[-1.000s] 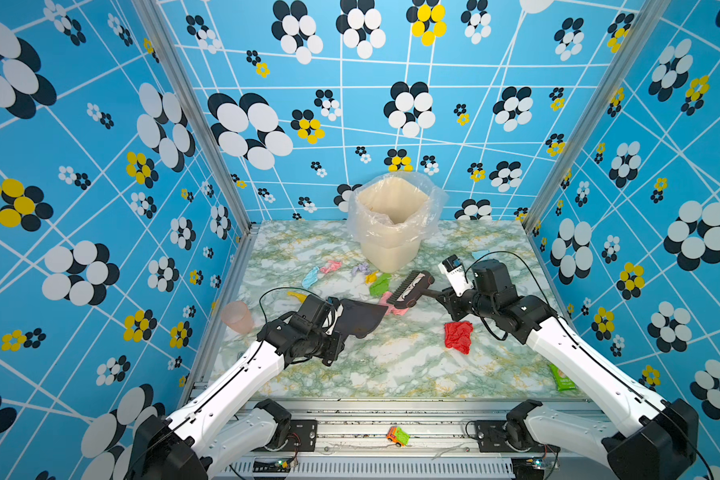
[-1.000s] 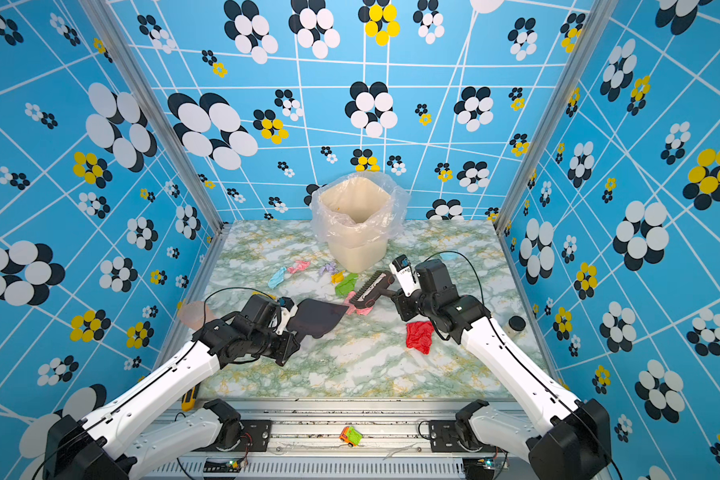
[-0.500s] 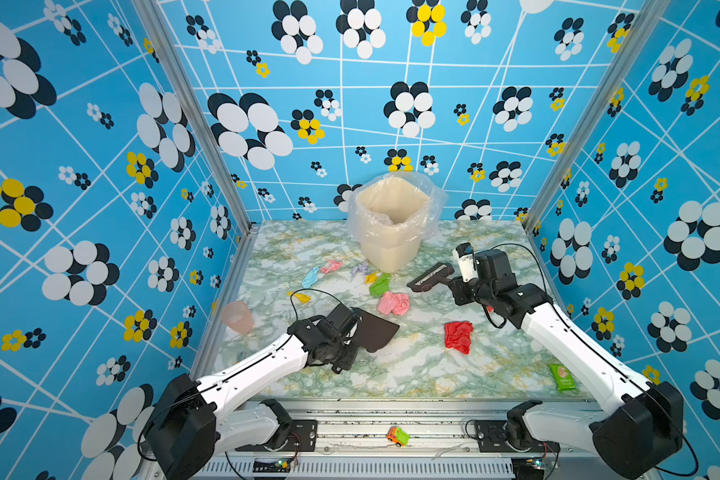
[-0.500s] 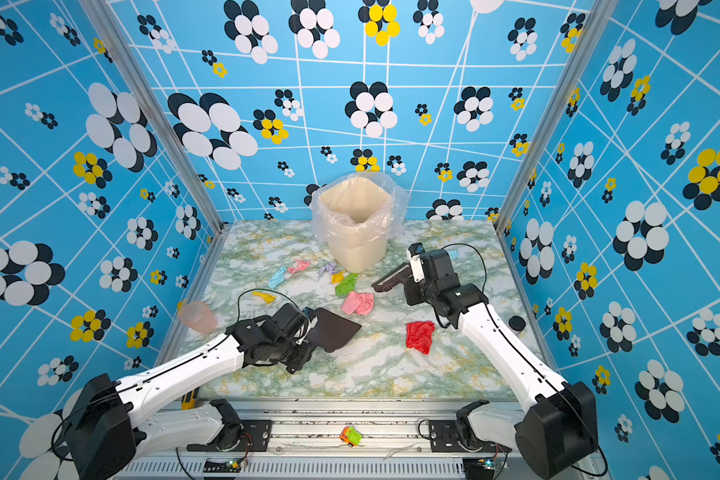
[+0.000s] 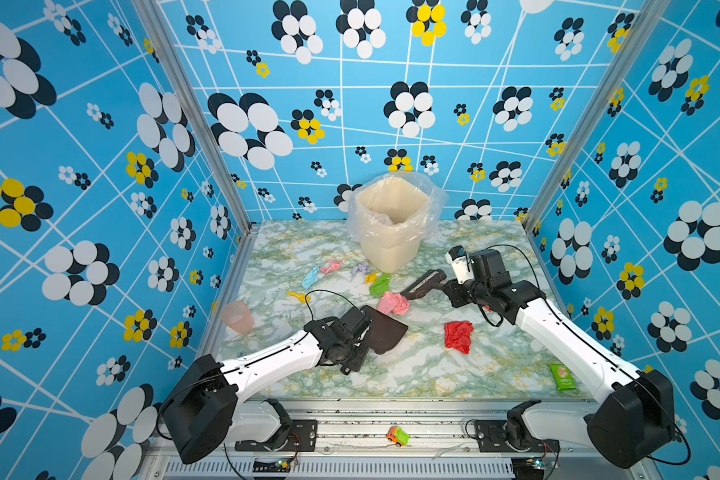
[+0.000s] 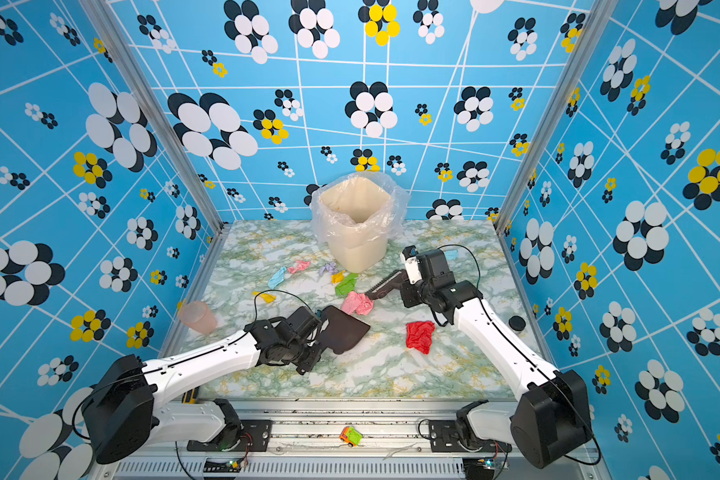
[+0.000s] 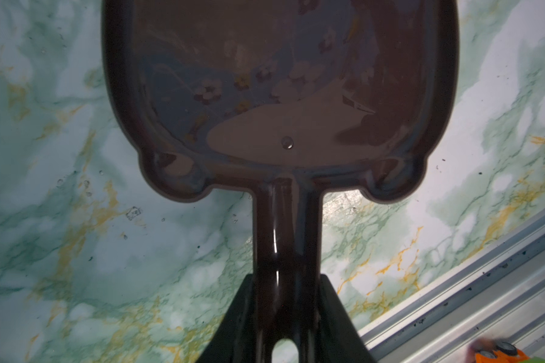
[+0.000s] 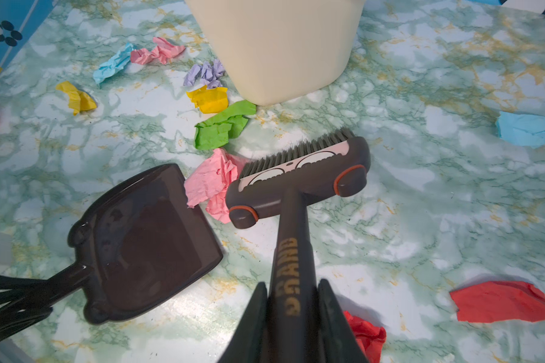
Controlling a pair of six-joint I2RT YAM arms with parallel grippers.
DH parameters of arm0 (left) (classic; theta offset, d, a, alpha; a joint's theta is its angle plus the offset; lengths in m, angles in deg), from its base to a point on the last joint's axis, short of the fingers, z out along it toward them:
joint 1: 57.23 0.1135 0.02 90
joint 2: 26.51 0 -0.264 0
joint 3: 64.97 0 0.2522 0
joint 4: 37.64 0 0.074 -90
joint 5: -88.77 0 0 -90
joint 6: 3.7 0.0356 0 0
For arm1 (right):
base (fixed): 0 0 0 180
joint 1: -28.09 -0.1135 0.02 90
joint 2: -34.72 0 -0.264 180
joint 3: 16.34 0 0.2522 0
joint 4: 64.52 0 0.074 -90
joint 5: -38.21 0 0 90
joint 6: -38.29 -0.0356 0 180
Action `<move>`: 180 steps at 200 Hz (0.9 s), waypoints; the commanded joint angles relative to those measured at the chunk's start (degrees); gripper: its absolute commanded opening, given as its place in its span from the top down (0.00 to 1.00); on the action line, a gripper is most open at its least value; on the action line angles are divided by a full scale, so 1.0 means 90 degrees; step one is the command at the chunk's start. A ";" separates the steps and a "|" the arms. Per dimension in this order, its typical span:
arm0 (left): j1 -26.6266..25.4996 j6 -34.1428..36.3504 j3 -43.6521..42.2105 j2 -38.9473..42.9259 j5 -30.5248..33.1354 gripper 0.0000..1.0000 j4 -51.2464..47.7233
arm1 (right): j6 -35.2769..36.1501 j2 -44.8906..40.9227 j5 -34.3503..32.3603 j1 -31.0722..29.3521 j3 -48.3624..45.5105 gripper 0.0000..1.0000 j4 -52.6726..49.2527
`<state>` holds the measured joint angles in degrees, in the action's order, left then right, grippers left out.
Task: Sweep away the paper scraps from the table
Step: 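Set the dustpan down beside the pink scrap while the right gripper positions the brush, then sweep the pink scrap into the dustpan with the brush in the right gripper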
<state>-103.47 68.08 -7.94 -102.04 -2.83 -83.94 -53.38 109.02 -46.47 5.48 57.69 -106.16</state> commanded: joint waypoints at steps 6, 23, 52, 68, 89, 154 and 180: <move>0.0027 0.0034 0.0232 -0.0199 0.0019 1.00 -0.0057 | 0.0188 -0.0296 0.0846 0.0012 0.0021 1.00 -0.0304; 0.0032 0.0070 0.0274 -0.0259 -0.0039 1.00 -0.0042 | 0.0230 -0.0360 0.1131 -0.0031 -0.0031 1.00 -0.0542; 0.0050 0.0088 0.0292 -0.0277 -0.0026 1.00 -0.0052 | 0.0344 -0.0529 0.1431 -0.0080 -0.0107 1.00 -0.0874; 0.0077 0.0081 0.0262 -0.0251 -0.0022 1.00 -0.0047 | 0.0401 -0.0635 0.1607 -0.0084 -0.0117 1.00 -0.1050; 0.0124 0.0100 0.0275 -0.0231 -0.0054 1.00 -0.0047 | 0.0492 -0.0693 0.1723 -0.0089 -0.0001 1.00 -0.1443; 0.0137 0.0111 0.0290 -0.0218 -0.0060 1.00 -0.0077 | 0.0130 -0.1194 0.1518 -0.0084 0.0061 1.00 -0.0525; 0.0136 0.0095 0.0290 -0.0251 -0.0082 1.00 -0.0033 | -0.0109 -0.0852 0.0928 -0.0086 0.0152 1.00 -0.0062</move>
<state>-102.66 68.32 -6.56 -104.00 -2.90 -83.68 -51.76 99.07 -34.14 4.94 57.18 -113.22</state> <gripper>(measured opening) 0.303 0.010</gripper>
